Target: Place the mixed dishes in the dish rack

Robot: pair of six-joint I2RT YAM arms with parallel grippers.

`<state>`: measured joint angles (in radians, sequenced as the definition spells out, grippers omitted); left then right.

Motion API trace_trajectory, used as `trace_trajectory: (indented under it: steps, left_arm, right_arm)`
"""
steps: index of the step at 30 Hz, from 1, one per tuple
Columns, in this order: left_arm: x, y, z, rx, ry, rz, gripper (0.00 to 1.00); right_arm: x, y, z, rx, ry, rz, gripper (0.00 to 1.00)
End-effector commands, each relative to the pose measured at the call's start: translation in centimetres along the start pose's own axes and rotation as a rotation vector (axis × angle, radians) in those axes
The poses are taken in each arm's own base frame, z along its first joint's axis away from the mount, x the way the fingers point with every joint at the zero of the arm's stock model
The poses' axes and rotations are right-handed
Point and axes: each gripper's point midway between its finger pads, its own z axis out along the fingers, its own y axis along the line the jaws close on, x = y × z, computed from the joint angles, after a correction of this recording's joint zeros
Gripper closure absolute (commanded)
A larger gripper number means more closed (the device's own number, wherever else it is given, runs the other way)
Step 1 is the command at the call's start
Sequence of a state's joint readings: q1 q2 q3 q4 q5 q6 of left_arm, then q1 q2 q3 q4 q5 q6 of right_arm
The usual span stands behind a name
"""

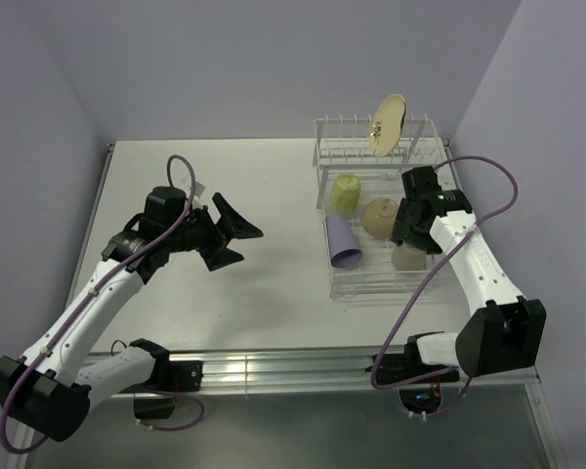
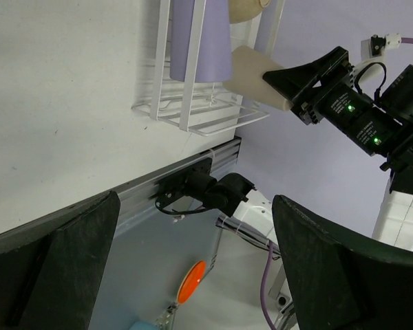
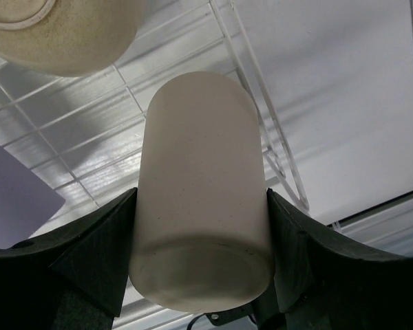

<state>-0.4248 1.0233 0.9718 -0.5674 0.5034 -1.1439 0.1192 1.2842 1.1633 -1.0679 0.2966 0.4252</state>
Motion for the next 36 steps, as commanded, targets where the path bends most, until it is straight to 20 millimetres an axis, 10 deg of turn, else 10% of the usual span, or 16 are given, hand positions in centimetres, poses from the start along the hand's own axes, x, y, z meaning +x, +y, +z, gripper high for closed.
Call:
trace_trajectory:
  steps: [1,10,17,25,31,36]
  left_arm:
    - [-0.4,-1.6,-0.4,0.026,0.012,0.067,0.01]
    - [-1.0,-1.7,0.4,0.022,0.022,0.067,0.01]
    - [-1.3,-1.9,1.1,0.025,0.033,0.058,0.01]
    - [-1.1,-1.8,1.6,0.042,0.053,0.039,0.01]
    - [-1.0,-1.8,1.5,0.053,0.051,0.032,0.01]
    - [-0.8,-1.6,1.3,0.053,0.048,0.023,0.01]
  right_arm:
    - [-1.1,0.6,1.3,-0.011,-0.027,0.019,0.99]
    - [-0.9,0.9,2.5,-0.015,-0.006,0.021,0.84]
    - [-1.2,0.6,1.6,-0.020,-0.032,0.031,0.29]
    - [-1.3,-0.1,0.4,-0.010,-0.060,0.041,0.01]
    - [-1.6,-0.5,-0.6,-0.008,-0.085,0.049,0.00]
    - [-4.8,-0.7,-5.6,-0.028,-0.240,0.057,0.00]
